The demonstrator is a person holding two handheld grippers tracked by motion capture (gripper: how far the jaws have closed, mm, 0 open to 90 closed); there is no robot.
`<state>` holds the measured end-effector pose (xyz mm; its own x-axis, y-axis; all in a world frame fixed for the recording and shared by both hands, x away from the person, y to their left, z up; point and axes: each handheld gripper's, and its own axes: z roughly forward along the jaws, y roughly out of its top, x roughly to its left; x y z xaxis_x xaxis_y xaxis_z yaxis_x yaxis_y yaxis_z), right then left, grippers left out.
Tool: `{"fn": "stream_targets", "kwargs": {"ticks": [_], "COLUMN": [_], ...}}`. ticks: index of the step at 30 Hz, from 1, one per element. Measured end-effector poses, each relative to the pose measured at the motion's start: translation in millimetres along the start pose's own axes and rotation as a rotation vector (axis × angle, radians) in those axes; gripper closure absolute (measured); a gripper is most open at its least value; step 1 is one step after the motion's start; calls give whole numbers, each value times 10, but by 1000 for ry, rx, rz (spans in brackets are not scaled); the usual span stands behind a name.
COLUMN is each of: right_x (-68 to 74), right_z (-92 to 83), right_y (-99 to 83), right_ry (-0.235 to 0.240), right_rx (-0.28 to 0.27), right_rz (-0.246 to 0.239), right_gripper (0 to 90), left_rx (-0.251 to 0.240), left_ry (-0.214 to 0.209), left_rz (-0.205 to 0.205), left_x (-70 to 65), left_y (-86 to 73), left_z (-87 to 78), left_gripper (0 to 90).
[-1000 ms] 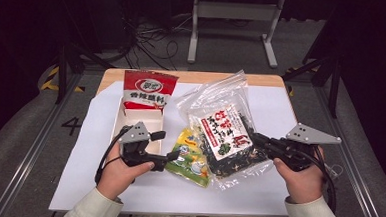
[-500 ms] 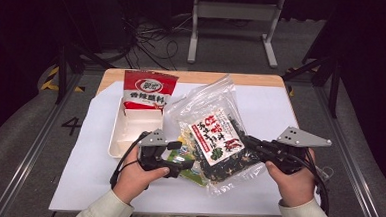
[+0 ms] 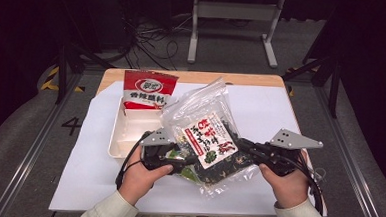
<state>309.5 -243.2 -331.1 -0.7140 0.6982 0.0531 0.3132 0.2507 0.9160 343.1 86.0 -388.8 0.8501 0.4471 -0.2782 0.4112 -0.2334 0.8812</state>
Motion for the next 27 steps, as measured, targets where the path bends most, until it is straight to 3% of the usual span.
{"fn": "stream_targets", "kwargs": {"ticks": [6, 9, 13, 14, 21, 27], "right_x": [9, 13, 6, 1, -22, -64], "right_z": [47, 66, 69, 72, 106, 111], "right_y": [-31, -41, -50, -51, -64, -67], "right_ry": [26, 26, 33, 42, 83, 86], "right_rx": [26, 43, 54, 50, 53, 57], "right_rz": [-11, -17, -27, -29, -31, -48], "right_gripper": [846, 845, 836, 832, 761, 624], "left_rx": [-60, -96, -127, -138, -148, -159], "left_ry": [14, 15, -13, -30, -26, -18], "left_rz": [14, 33, 70, 63, 125, 165], "left_x": [13, 26, 20, 10, -29, -71], "left_y": [36, 42, 70, 80, 142, 212], "left_z": [-99, -147, -222, -252, -351, -485], "left_gripper": [543, 646, 738, 759, 778, 802]}}
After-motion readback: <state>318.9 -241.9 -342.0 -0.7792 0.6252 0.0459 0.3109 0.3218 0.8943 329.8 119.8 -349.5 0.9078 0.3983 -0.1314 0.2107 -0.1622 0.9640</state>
